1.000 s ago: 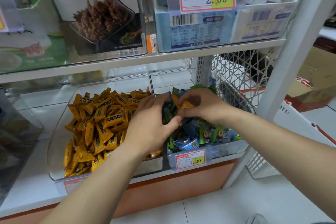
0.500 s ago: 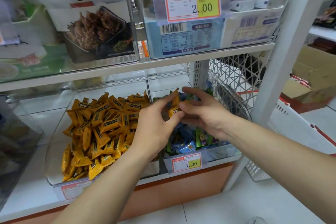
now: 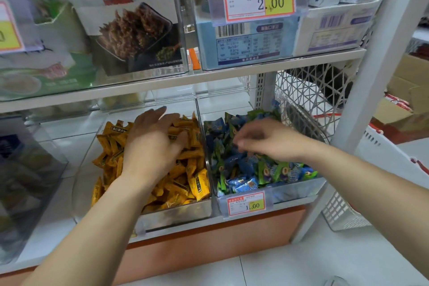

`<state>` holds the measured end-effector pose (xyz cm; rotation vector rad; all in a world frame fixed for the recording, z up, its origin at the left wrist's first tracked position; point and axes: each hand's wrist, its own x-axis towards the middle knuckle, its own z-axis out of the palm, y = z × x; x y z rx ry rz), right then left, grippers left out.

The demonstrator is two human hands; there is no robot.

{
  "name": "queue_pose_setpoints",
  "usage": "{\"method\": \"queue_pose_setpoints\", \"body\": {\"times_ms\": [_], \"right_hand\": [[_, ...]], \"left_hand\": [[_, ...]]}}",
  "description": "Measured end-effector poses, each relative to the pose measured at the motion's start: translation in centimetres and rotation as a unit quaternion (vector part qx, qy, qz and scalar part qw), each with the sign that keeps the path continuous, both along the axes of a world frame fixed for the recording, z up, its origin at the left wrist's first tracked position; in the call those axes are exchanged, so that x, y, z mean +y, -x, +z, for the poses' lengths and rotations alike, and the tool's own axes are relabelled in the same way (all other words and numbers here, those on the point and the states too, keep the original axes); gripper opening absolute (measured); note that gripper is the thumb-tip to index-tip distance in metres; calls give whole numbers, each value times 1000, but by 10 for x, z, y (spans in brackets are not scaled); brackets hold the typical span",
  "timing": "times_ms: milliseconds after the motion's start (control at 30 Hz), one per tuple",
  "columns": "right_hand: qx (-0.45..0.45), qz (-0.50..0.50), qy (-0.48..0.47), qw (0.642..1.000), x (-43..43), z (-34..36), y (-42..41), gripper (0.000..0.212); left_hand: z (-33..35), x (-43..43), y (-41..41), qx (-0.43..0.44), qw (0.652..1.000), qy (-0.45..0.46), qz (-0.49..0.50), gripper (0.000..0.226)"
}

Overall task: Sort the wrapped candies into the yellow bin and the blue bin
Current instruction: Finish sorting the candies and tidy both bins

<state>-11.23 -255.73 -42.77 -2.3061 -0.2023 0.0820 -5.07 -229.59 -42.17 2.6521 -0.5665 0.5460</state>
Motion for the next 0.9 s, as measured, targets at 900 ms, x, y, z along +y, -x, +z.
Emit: {"method": "queue_pose_setpoints", "body": {"times_ms": [900], "right_hand": [[159,81,222,958,2,-47,-47,27]], "left_hand": [[-34,-15,13,148,978,45,-139,70]]}}
